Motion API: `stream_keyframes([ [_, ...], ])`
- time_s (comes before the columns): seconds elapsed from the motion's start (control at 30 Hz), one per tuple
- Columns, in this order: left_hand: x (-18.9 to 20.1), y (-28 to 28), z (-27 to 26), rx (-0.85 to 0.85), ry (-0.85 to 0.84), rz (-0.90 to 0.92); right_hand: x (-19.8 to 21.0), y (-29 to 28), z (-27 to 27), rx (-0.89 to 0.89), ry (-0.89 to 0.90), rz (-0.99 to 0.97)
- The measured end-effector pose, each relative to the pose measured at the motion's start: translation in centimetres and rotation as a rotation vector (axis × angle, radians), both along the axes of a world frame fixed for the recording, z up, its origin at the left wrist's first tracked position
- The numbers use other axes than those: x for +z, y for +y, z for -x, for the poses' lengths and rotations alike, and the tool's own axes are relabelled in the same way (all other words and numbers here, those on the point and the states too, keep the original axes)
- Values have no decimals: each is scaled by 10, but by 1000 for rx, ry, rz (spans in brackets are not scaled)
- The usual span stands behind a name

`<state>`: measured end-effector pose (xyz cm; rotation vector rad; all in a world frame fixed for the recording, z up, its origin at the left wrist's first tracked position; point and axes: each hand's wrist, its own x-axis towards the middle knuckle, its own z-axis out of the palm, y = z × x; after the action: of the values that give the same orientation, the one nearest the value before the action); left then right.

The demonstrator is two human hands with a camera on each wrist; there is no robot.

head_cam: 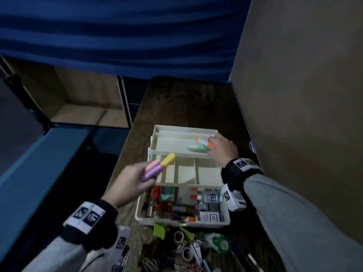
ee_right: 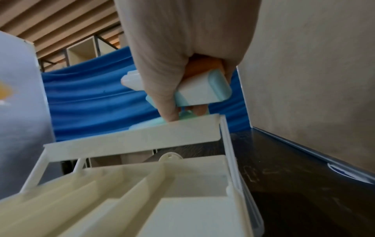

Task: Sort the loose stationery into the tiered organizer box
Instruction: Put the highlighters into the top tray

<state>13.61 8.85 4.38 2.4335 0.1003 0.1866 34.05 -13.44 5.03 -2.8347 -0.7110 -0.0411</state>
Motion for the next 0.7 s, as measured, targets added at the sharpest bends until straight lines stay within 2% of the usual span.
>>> stream_keyframes([
  [0.1, 9, 30, -29, 87, -20, -9, -4, -3, -2, 18, 37, -54],
  [0.2, 11, 46, -60, 105, 15, -7, -4, -9, -3, -24, 119, -149],
  [0.37, 6, 52, -101, 64, 120, -46, -5, -15, -11, -22, 279, -238],
  [0.53, 5, 48, -132, -9, 207, -202, -1, -12, -24, -72, 291, -381],
  [0.6, 7, 45, -140, -45, 261, -220, 2, -6, -28, -82, 351, -469],
  [0.7, 10, 43, -150, -97, 347, -214, 5, 4, -35, -27, 410, -467],
])
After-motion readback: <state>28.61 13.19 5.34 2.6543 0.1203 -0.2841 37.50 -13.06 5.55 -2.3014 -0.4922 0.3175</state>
